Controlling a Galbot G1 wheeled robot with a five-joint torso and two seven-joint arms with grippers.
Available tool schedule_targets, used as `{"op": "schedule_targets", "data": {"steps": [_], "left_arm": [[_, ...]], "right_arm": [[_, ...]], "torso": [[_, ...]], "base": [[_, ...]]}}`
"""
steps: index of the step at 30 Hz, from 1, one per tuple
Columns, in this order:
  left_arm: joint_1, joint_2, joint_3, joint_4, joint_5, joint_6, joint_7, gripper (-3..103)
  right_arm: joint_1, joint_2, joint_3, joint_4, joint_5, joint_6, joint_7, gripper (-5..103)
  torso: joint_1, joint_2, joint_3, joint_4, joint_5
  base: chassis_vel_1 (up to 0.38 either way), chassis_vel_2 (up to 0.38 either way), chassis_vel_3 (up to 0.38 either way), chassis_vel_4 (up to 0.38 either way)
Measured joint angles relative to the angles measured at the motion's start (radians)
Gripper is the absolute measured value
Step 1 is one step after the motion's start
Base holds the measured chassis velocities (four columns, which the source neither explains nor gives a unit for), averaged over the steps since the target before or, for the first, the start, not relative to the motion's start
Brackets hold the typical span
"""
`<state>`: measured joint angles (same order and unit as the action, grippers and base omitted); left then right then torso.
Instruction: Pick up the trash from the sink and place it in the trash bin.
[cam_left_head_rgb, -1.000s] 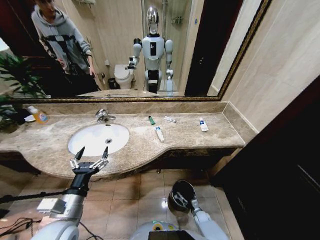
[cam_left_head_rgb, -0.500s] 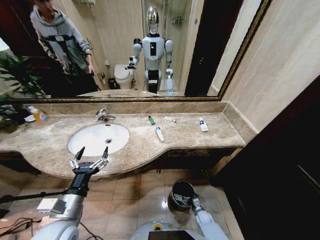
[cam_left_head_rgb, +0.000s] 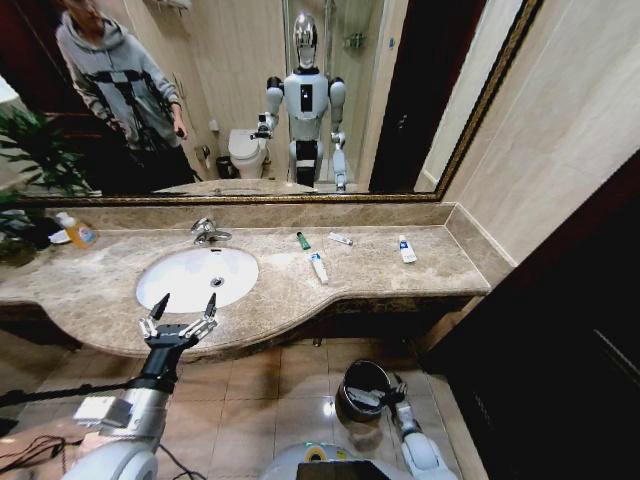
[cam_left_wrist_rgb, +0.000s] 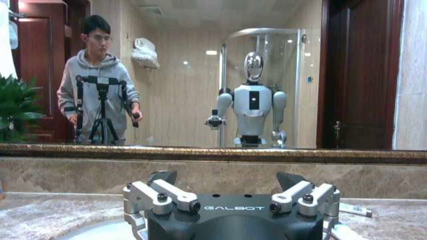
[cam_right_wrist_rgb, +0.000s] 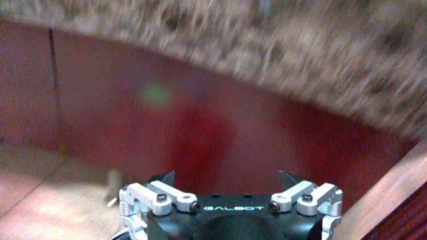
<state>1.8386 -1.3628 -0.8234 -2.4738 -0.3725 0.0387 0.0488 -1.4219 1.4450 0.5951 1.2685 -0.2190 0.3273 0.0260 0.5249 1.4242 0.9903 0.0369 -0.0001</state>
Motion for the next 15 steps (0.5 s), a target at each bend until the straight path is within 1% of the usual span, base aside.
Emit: {"op": "schedule_targets", "data": {"steps": [1, 2, 4, 5, 7, 8, 10, 11, 12, 13, 15], "left_arm": [[0.000, 0.000, 0.000, 0.000, 0.000, 0.000, 0.000, 100], [0.000, 0.000, 0.000, 0.000, 0.000, 0.000, 0.000, 100], [0.000, 0.000, 0.000, 0.000, 0.000, 0.000, 0.000, 100], [0.000, 0.000, 0.000, 0.000, 0.000, 0.000, 0.000, 100], [0.000, 0.000, 0.000, 0.000, 0.000, 0.000, 0.000, 100], [0.000, 0.000, 0.000, 0.000, 0.000, 0.000, 0.000, 100], [0.000, 0.000, 0.000, 0.000, 0.000, 0.000, 0.000, 100], [0.000, 0.000, 0.000, 0.000, 0.000, 0.000, 0.000, 100], [0.000, 0.000, 0.000, 0.000, 0.000, 0.000, 0.000, 100], [0.000, 0.000, 0.000, 0.000, 0.000, 0.000, 0.000, 100], [0.000, 0.000, 0.000, 0.000, 0.000, 0.000, 0.000, 100]], "right_arm": [[-0.013, -0.001, 0.002, 0.024, -0.002, 0.001, 0.007, 100], [-0.052, 0.003, 0.008, 0.103, 0.003, -0.007, 0.017, 100], [-0.084, 0.009, 0.013, 0.175, 0.014, -0.020, 0.021, 100], [-0.084, 0.009, 0.013, 0.175, 0.014, -0.020, 0.021, 100], [-0.124, 0.012, 0.015, 0.252, 0.028, -0.037, 0.024, 100], [-0.176, 0.017, 0.016, 0.348, 0.065, -0.055, 0.024, 100], [-0.229, 0.024, 0.018, 0.440, 0.105, -0.071, 0.020, 100], [-0.229, 0.024, 0.018, 0.440, 0.105, -0.071, 0.020, 100], [-0.256, 0.027, 0.020, 0.483, 0.123, -0.079, 0.016, 100], [-0.297, 0.030, 0.029, 0.565, 0.153, -0.087, 0.005, 100], [-0.331, 0.030, 0.050, 0.669, 0.185, -0.090, -0.019, 100]], "torso": [[0.000, 0.000, 0.000, 0.0000, 0.0000], [0.000, 0.000, 0.000, -0.0003, 0.0003], [0.000, 0.000, 0.000, -0.0001, 0.0002], [0.000, 0.000, 0.000, -0.0001, 0.0002], [0.000, 0.000, 0.000, -0.0001, 0.0001], [0.000, 0.000, 0.000, -0.0002, 0.0002], [0.000, 0.000, 0.000, -0.0001, 0.0000], [0.000, 0.000, 0.000, -0.0001, 0.0000], [0.000, 0.000, 0.000, -0.0002, 0.0001], [0.000, 0.000, 0.000, -0.0004, 0.0001], [0.000, 0.000, 0.000, -0.0002, 0.0000]], "base": [[0.000, 0.000, 0.000, 0.000], [0.000, 0.000, 0.000, 0.000], [0.000, 0.000, 0.000, 0.000], [0.000, 0.000, 0.000, 0.000], [0.000, 0.000, 0.000, 0.000], [0.000, 0.000, 0.000, 0.000], [0.000, 0.000, 0.000, 0.000], [0.000, 0.000, 0.000, 0.000], [0.000, 0.000, 0.000, 0.000], [0.000, 0.000, 0.000, 0.000], [0.000, 0.000, 0.000, 0.000]]}}
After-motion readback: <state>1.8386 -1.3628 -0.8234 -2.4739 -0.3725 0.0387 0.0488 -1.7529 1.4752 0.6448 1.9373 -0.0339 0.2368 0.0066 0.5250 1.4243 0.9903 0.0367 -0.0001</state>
